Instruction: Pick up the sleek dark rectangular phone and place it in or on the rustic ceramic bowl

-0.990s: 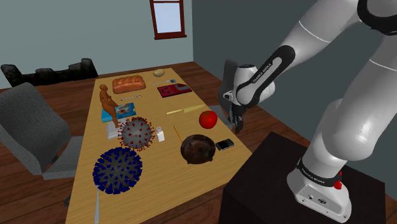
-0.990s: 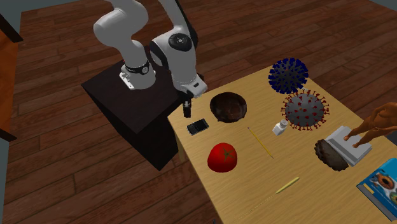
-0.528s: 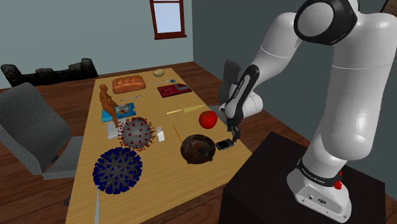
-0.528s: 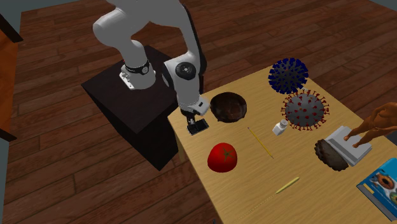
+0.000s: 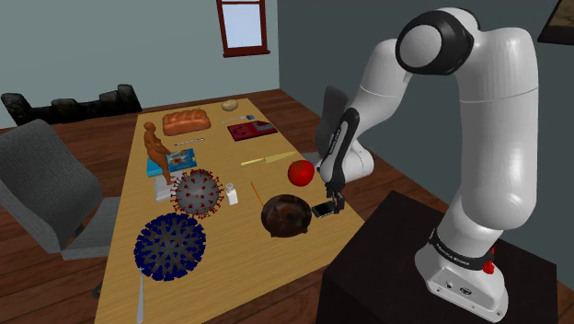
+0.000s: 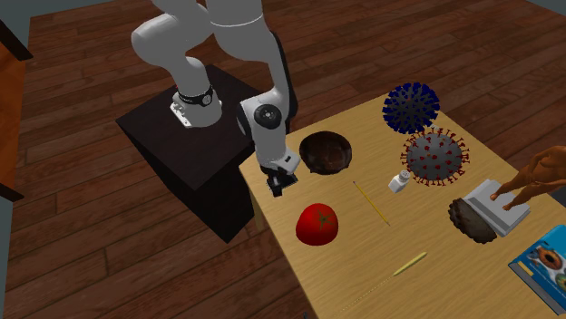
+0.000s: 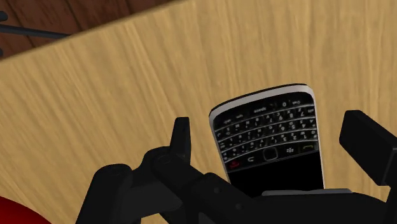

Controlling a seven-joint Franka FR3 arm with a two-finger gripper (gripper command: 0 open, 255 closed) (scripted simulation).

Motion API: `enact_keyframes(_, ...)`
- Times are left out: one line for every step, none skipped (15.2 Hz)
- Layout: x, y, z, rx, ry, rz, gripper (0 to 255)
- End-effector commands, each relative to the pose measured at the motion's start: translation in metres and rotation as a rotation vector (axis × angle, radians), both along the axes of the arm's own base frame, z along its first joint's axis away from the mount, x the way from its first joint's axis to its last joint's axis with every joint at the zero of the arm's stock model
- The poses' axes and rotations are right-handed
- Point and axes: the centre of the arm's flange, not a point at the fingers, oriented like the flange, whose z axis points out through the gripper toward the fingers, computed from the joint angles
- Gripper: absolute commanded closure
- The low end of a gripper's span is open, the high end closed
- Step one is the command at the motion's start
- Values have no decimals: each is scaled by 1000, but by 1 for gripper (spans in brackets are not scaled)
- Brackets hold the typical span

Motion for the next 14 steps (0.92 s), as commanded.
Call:
enact_keyframes(-2,0,-7,0,0,0,0)
enact_keyframes(-2,0,-7,0,0,0,0)
enact_keyframes(-2,0,-7,0,0,0,0)
enact_keyframes(-2,0,-7,0,0,0,0)
enact_keyframes(-2,0,-7,0,0,0,0)
enact_keyframes(-2,0,-7,0,0,0,0)
enact_keyframes(-2,0,-7,0,0,0,0)
enact_keyframes(-2,0,-7,0,0,0,0)
enact_keyframes(-2,0,-7,0,0,0,255)
enact_keyframes(-2,0,-7,0,0,0,255)
enact_keyframes(-2,0,-7,0,0,0,255)
enact_keyframes(-2,0,-7,0,0,0,255)
enact_keyframes(-2,0,-7,0,0,0,255)
enact_keyframes(-2,0,-7,0,0,0,255)
